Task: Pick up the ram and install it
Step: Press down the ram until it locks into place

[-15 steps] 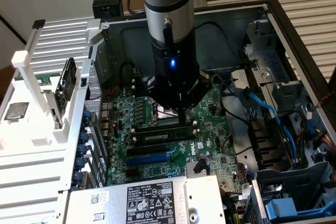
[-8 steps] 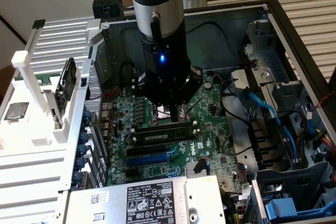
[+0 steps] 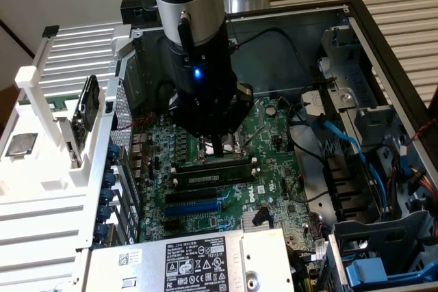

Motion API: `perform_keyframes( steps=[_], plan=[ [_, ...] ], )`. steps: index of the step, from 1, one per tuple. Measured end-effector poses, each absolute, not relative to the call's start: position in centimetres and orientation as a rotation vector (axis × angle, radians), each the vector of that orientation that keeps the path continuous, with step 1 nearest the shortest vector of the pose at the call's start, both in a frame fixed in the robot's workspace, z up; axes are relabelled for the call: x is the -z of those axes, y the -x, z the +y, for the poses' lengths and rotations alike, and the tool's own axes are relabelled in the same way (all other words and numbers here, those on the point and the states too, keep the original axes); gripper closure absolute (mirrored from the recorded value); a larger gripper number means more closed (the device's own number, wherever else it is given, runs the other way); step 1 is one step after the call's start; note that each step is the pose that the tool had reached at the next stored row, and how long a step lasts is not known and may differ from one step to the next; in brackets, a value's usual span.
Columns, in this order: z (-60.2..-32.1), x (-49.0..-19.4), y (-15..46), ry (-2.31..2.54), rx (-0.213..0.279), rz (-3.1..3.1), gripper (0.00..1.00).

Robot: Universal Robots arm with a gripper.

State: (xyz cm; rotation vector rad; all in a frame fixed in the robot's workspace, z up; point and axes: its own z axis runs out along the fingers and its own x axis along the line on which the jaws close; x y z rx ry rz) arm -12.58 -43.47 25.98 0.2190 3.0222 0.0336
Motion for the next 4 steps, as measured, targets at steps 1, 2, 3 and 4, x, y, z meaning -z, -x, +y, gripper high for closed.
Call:
perform_keyframes(
  steps=[1, 2, 3, 4],
  plan=[
    [-43.47, -25.98, 12.58, -0.219, -0.034, 3.022, 0.89],
    [-43.47, -25.98, 12.58, -0.219, -0.034, 3.022, 0.89],
    [-43.47, -25.98, 12.58, -0.219, -0.033, 3.022, 0.89],
    [-43.47, -25.98, 12.59, -0.219, -0.033, 3.022, 0.89]
  ],
)
